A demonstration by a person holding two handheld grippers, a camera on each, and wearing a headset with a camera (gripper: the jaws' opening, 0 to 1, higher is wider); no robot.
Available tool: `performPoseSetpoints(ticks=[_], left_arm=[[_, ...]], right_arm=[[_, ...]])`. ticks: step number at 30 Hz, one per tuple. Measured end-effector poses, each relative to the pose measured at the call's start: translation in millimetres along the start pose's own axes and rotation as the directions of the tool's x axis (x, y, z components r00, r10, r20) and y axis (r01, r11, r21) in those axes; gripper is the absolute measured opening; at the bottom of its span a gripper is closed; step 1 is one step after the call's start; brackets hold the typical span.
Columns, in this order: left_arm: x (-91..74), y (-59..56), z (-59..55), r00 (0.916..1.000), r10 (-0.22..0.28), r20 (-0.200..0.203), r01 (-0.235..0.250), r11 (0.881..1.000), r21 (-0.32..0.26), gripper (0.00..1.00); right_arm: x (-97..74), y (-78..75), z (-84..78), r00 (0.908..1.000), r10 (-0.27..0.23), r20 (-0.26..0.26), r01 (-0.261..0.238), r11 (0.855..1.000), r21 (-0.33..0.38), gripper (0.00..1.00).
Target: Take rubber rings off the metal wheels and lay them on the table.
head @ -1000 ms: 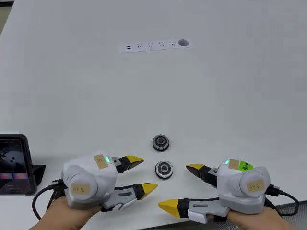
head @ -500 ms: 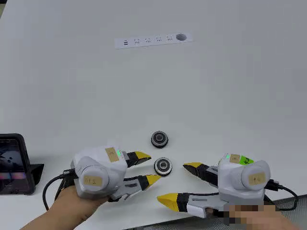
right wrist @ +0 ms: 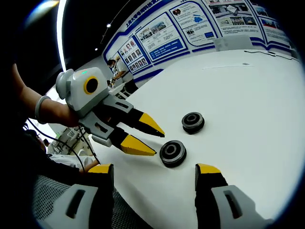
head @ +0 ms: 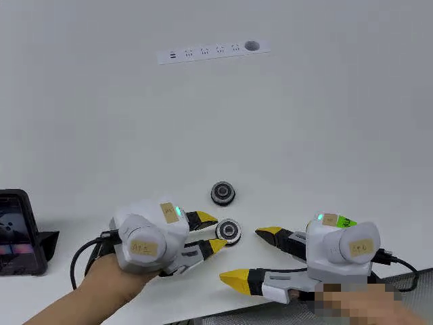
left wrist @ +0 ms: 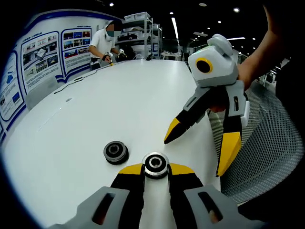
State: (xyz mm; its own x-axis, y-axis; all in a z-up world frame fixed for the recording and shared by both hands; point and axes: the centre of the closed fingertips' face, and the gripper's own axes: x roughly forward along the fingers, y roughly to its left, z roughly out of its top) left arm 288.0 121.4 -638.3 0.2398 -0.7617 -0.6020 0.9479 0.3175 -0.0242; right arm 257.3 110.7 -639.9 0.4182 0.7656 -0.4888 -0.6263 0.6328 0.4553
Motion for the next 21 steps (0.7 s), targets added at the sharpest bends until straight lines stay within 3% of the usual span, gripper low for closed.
performPoseSetpoints(ticks=[21], left_arm=[[17.6, -0.1, -3.5, 0.9976, -0.031, -0.062, 0.035, 0.998, 0.06, 0.17]], right_arm=[[2.9, -3.3, 5.2, 0.9994, 0.005, 0.033, -0.007, 0.999, 0.047, 0.69]])
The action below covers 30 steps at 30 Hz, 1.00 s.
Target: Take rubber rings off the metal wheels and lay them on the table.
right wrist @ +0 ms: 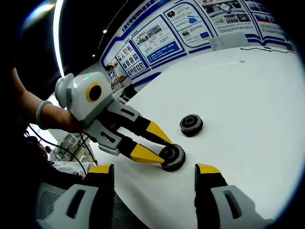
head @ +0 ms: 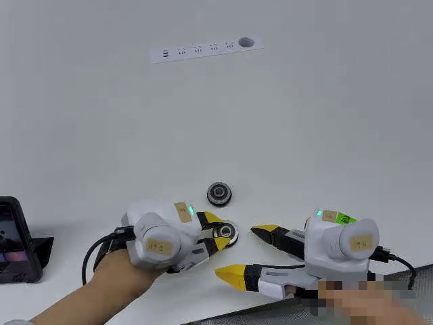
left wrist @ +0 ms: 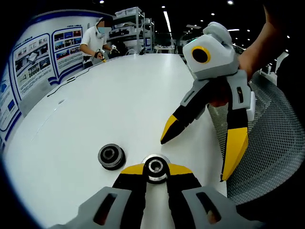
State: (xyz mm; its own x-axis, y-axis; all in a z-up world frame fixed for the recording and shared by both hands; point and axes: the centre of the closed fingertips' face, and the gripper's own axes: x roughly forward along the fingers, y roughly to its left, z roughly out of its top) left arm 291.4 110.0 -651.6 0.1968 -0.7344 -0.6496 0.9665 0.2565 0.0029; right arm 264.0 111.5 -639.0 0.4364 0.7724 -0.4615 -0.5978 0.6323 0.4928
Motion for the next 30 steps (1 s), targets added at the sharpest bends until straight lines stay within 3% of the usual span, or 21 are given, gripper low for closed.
performPoseSetpoints(ticks=[23, 30], left_arm=[[-0.5, 0.2, -2.1, 0.9999, -0.008, -0.006, 0.008, 1.0, -0.005, 0.13], [-0.2, 0.7, -2.3, 1.0, -0.006, 0.003, 0.006, 1.0, -0.017, 0.13]], right_arm=[[10.4, 0.3, 14.4, 0.9971, 0.043, 0.063, -0.051, 0.989, 0.142, 0.69], [11.9, -7.1, 27.8, 0.9926, 0.039, 0.115, -0.065, 0.97, 0.233, 0.64]])
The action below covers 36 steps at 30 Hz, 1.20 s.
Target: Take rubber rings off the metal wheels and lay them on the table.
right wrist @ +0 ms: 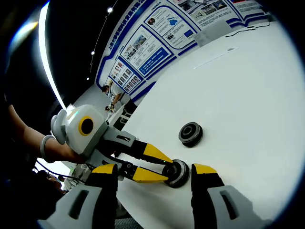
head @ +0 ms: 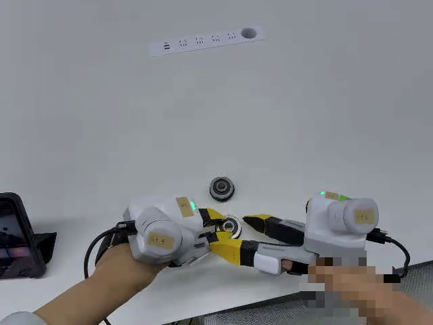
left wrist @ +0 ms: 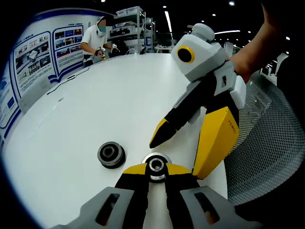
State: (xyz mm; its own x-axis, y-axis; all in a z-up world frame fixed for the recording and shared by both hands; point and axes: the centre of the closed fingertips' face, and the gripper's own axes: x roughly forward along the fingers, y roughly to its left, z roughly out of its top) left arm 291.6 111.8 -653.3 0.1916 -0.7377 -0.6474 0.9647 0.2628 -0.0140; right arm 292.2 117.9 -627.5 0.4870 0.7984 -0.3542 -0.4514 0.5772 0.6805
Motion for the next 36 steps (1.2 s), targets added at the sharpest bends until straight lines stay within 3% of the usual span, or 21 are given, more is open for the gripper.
performPoseSetpoints(ticks=[2, 7, 14, 18, 36], left_arm=[[0.3, 0.1, 0.0, 1.0, 0.002, 0.001, -0.002, 1.0, 0.0, 0.13], [0.3, -0.1, 0.1, 1.0, 0.005, 0.002, -0.005, 1.0, -0.004, 0.13], [0.4, -0.2, 0.0, 1.0, 0.007, 0.004, -0.007, 1.0, -0.006, 0.13], [0.5, -0.1, 0.0, 1.0, 0.007, 0.005, -0.007, 1.0, -0.007, 0.13], [0.9, 0.2, -0.2, 0.9999, 0.01, 0.008, -0.01, 1.0, -0.014, 0.12]], right_arm=[[-0.2, -5.0, 3.4, 0.9998, -0.013, 0.012, 0.013, 0.999, 0.041, 0.59], [2.1, -13.1, 1.8, 0.9989, -0.045, -0.011, 0.045, 0.998, 0.051, 0.45], [4.4, -21.8, -5.6, 0.9966, -0.072, -0.038, 0.076, 0.992, 0.1, 0.43], [6.1, -19.0, -5.1, 0.9981, -0.053, -0.031, 0.057, 0.986, 0.154, 0.42], [5.6, -15.3, -7.4, 0.998, -0.024, -0.059, 0.033, 0.987, 0.157, 0.42]])
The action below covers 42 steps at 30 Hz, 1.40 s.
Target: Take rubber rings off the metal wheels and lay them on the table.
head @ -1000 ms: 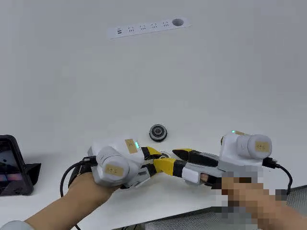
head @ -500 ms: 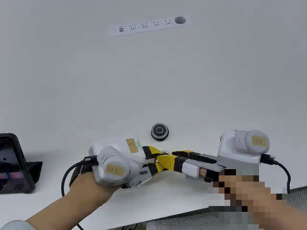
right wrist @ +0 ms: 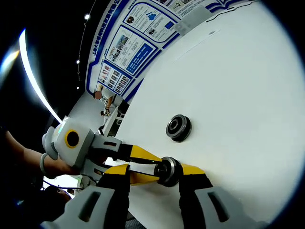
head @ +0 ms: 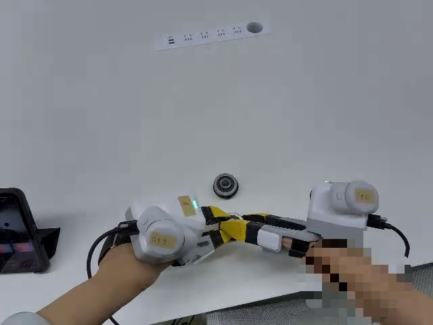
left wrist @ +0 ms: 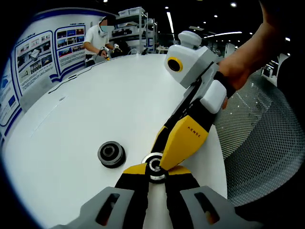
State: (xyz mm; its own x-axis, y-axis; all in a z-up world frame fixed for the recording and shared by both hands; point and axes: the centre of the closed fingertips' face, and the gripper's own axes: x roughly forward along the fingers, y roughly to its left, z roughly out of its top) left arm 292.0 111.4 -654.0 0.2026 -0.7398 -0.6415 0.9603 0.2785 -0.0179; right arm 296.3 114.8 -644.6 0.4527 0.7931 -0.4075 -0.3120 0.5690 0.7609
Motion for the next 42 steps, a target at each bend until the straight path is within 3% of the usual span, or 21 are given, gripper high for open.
performPoseSetpoints(ticks=[16, 21, 32, 42], left_arm=[[-0.3, -0.1, -0.1, 1.0, 0.002, 0.003, -0.002, 1.0, -0.006, 0.12], [-0.5, -0.2, -0.1, 1.0, 0.005, 0.006, -0.005, 1.0, -0.008, 0.12], [-0.5, 0.1, -0.5, 1.0, 0.005, 0.008, -0.005, 1.0, -0.011, 0.12], [-0.5, 0.1, -0.4, 0.9999, 0.006, 0.009, -0.006, 1.0, -0.013, 0.12]], right_arm=[[-10.4, 1.8, -9.4, 0.9987, 0.01, -0.051, -0.01, 1.0, 0.011, 0.38], [-12.7, 1.9, -6.5, 0.9989, 0.012, -0.045, -0.012, 1.0, 0.01, 0.26], [-3.7, -5.6, -2.4, 0.999, -0.025, -0.038, 0.024, 0.999, -0.035, 0.39], [3.3, -2.2, -2.4, 0.9981, -0.004, -0.061, 0.002, 0.999, -0.033, 0.44]])
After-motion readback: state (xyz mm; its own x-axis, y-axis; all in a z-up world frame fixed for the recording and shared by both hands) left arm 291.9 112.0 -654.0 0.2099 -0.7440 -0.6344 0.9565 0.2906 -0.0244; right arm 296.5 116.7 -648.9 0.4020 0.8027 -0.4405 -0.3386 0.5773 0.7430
